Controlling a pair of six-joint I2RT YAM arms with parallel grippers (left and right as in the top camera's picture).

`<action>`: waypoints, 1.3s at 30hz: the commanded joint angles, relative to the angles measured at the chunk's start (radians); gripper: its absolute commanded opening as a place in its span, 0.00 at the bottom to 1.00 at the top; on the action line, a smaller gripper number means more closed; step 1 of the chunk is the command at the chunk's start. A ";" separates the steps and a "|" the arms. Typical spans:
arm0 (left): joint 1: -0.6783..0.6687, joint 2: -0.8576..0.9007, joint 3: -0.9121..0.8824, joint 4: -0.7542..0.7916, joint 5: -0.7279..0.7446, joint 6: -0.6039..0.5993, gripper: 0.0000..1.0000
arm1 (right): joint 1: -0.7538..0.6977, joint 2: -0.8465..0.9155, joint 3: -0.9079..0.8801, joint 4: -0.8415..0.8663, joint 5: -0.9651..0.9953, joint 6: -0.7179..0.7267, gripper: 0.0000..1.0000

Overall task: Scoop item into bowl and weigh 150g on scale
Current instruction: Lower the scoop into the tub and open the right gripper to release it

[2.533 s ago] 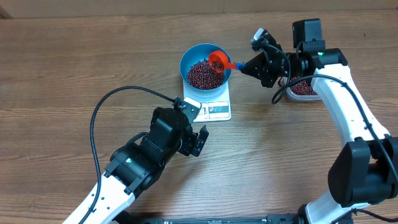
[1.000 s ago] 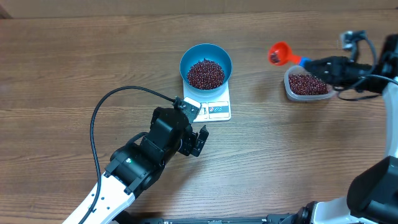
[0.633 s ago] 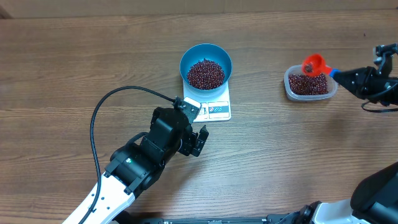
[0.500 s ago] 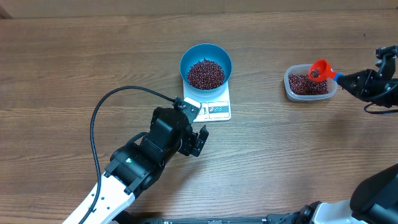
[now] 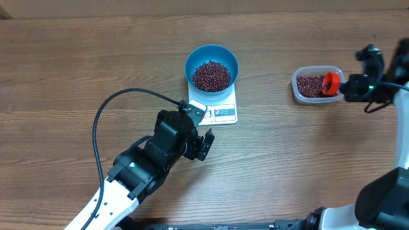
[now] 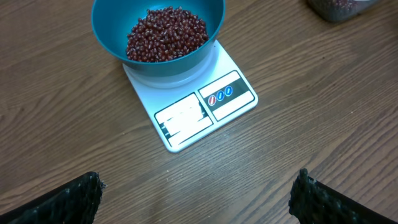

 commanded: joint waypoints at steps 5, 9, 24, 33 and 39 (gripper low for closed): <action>0.005 0.007 0.000 0.003 0.012 0.015 1.00 | 0.196 -0.032 0.014 0.037 0.488 -0.007 0.04; 0.005 0.007 0.000 0.003 0.012 0.015 1.00 | 0.275 -0.032 0.014 0.055 0.622 0.001 0.04; 0.005 0.007 0.000 0.003 0.012 0.015 1.00 | 0.283 -0.032 0.012 0.081 0.252 0.270 0.04; 0.005 0.007 0.000 0.003 0.012 0.015 1.00 | 0.256 -0.002 0.005 0.080 0.135 0.395 0.04; 0.005 0.007 0.000 0.004 0.012 0.015 1.00 | 0.256 0.021 -0.043 0.085 0.137 0.414 0.04</action>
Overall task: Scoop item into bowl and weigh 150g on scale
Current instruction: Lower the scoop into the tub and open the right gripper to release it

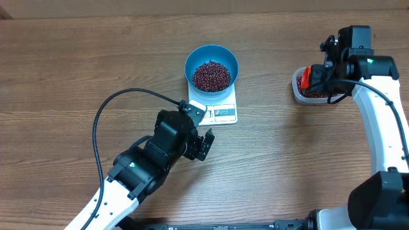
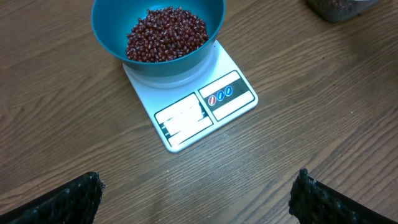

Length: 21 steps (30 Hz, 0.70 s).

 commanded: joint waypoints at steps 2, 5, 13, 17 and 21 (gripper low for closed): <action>0.005 0.007 0.000 0.004 0.012 0.015 0.99 | -0.007 0.018 -0.057 0.031 -0.014 0.035 0.04; 0.005 0.007 0.000 0.003 0.012 0.015 1.00 | -0.007 0.019 -0.081 0.047 -0.013 0.041 0.08; 0.005 0.007 0.000 0.003 0.011 0.016 0.99 | -0.007 0.019 -0.093 0.049 0.021 0.060 0.43; 0.005 0.007 0.000 0.003 0.011 0.016 1.00 | -0.007 0.019 -0.093 0.035 0.022 0.060 0.63; 0.005 0.007 0.000 0.003 0.011 0.016 1.00 | -0.007 0.019 -0.093 0.009 0.060 0.060 0.76</action>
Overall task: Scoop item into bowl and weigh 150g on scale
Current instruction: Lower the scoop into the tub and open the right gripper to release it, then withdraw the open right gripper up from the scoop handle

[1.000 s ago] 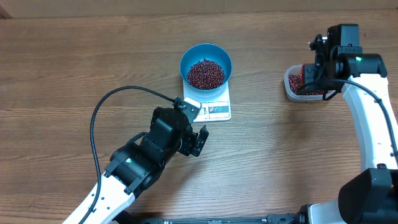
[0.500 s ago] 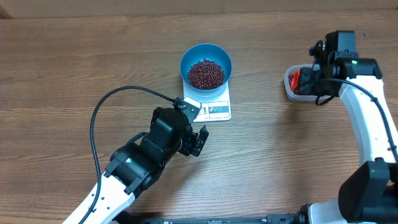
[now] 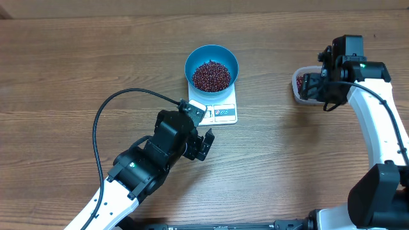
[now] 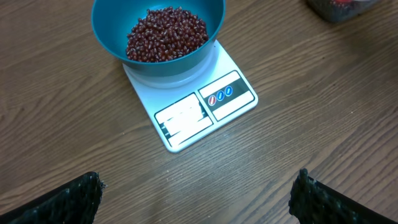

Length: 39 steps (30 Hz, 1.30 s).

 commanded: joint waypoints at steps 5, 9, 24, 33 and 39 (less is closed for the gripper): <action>0.004 0.007 0.000 0.004 0.011 0.016 1.00 | -0.004 0.006 -0.007 -0.053 0.109 0.000 0.89; 0.004 0.007 0.000 0.004 0.011 0.016 1.00 | -0.004 0.006 -0.007 -0.090 0.146 0.000 1.00; 0.004 0.007 0.000 0.003 0.012 0.015 1.00 | -0.004 0.006 -0.007 -0.118 0.150 -0.036 1.00; 0.004 0.007 0.000 0.003 0.012 0.015 1.00 | -0.003 0.006 -0.007 -0.109 0.145 -0.105 1.00; 0.004 0.007 0.000 0.003 0.012 0.016 1.00 | -0.003 0.006 -0.007 -0.109 0.145 -0.105 1.00</action>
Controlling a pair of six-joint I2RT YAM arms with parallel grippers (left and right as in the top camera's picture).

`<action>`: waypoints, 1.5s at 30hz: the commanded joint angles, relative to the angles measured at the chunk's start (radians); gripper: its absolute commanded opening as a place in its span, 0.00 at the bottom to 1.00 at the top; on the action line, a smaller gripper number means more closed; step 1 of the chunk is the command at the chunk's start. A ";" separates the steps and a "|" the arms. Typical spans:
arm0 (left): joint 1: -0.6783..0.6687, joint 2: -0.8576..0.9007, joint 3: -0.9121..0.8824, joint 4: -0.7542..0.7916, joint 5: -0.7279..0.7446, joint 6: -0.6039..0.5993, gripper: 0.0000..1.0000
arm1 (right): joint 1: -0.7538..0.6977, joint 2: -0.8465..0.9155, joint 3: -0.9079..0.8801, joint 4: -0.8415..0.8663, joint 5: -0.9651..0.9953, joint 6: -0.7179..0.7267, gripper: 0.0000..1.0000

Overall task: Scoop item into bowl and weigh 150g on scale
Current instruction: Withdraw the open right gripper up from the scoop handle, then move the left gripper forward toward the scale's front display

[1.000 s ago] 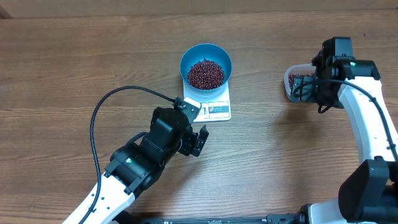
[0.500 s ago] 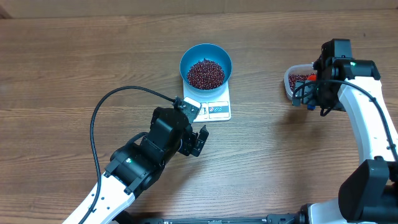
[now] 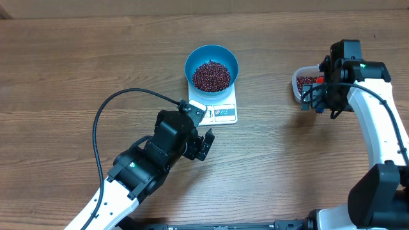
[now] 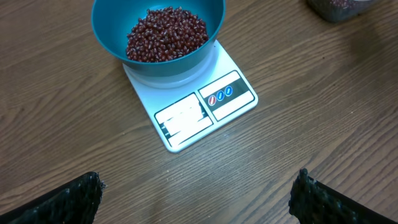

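Note:
A blue bowl (image 3: 211, 59) (image 4: 112, 25) heaped with red beans sits on the white scale (image 3: 220, 112) (image 4: 205, 106). My left gripper (image 3: 204, 144) (image 4: 196, 200) hovers open just in front of the scale, with nothing between its fingertips (image 4: 68, 198). At the right, a clear container (image 3: 301, 84) (image 4: 339, 7) holds more beans. My right gripper (image 3: 314, 97) is at the container's near edge, shut on a red scoop (image 3: 319, 80). Only a small part of the scoop shows, beside the arm over the beans.
The left arm's black cable (image 3: 102, 121) loops over the wooden table (image 3: 77, 64) at the left. The right arm (image 3: 377, 121) runs along the right side of the table.
My right gripper has shifted slightly toward the near edge of the container, and a bit of the red scoop shows again. The left arm, bowl and scale have not moved.
My right gripper first held the red scoop at the container's right edge. It then stood over the container with the scoop at its left end, then low in it with the scoop hidden. Now it is at the near edge. The left gripper stayed open.

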 commanded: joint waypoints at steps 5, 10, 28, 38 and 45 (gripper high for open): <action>0.005 0.007 0.000 0.003 0.011 0.015 1.00 | -0.003 0.006 -0.007 0.006 0.007 -0.009 1.00; 0.005 0.007 0.000 0.003 0.012 0.015 0.99 | -0.003 0.006 -0.007 0.006 0.007 -0.009 1.00; 0.005 0.007 0.000 0.003 0.012 0.016 1.00 | -0.003 0.006 -0.007 0.006 0.007 -0.009 1.00; 0.005 0.007 0.000 -0.024 0.008 0.016 0.99 | -0.003 0.006 -0.007 0.006 0.007 -0.009 1.00; 0.005 0.007 0.000 -0.064 0.009 0.016 0.99 | -0.003 0.006 -0.007 0.006 0.007 -0.009 1.00</action>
